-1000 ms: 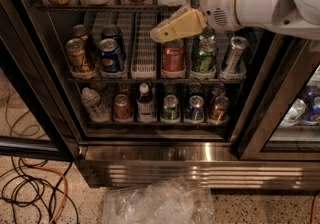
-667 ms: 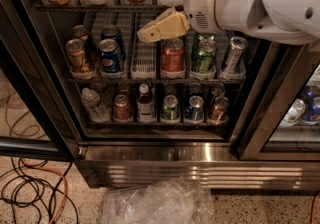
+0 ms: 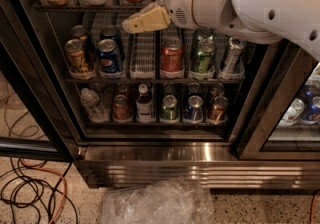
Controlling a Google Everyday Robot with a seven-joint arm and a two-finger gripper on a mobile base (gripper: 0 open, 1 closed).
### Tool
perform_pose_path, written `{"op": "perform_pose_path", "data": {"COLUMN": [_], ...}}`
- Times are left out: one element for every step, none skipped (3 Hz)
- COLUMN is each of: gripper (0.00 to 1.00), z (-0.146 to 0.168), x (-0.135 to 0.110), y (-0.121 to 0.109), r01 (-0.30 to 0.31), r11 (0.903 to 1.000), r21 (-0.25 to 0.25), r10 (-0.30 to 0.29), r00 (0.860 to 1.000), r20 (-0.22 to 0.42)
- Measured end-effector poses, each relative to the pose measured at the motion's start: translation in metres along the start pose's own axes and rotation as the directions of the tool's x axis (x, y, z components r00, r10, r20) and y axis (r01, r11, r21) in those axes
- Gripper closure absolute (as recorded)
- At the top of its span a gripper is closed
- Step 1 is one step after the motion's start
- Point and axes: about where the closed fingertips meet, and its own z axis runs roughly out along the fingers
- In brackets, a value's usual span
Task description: Pick water bottle from top shelf of fridge
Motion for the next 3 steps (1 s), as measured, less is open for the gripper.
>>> {"op": "perform_pose_path", "data": {"gripper": [0.0, 0.19, 0.24], "z": [0.019, 0.035, 0.036], "x": [-0.012, -0.021, -0.022], "y": [-0.019, -0.038, -0.039], "r01": [0.018, 0.035, 0.037], "r11": [0.9987, 0.9957, 0.9955], "r21": [0.049, 0.086, 0.087], "r10": [-0.02, -0.04, -0.042], "r00": [0.999, 0.998, 0.997], "r20": [0.039, 0.057, 0.059]}}
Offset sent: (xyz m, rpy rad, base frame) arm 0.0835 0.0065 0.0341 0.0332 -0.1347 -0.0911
